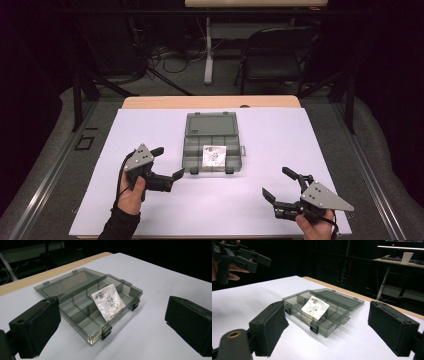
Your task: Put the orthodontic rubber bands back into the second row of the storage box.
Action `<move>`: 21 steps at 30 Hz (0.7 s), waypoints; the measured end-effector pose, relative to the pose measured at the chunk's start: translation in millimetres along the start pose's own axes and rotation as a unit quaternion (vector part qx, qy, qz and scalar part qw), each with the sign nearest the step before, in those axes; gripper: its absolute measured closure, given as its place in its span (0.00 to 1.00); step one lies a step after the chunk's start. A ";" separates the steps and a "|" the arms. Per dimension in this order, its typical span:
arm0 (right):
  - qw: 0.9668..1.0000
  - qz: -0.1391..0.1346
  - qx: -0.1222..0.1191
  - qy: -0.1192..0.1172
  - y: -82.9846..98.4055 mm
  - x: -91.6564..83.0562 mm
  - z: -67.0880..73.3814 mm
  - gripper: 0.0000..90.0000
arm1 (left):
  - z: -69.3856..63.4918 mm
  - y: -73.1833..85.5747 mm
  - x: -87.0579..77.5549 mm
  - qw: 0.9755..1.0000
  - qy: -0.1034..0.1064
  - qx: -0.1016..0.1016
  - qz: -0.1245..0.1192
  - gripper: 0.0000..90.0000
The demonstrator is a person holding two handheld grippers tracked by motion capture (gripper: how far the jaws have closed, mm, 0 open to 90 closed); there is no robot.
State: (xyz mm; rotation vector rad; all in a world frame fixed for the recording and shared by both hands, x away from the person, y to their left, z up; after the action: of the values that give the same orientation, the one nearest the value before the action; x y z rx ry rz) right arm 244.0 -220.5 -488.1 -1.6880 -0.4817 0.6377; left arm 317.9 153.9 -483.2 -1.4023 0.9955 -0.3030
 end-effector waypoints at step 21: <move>1.000 0.005 0.000 0.004 3.0 -0.4 -2.8 0.16 | 13.1 32.2 -30.6 0.999 -0.018 -0.034 -0.020 0.00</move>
State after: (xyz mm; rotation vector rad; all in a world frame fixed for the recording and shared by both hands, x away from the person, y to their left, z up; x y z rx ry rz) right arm 245.4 -223.4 -490.5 -1.6939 -0.4685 0.6379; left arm 297.8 191.1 -502.0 -1.4860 0.9577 -0.2738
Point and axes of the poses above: each handheld gripper's, and its own axes: x roughly forward along the jaws, y roughly out of its underside, z roughly to its left, the point moved 4 cm from there along x, roughly forward along the jaws, and after that the axes turned 5 degrees about -x, right-handed, at the moved point
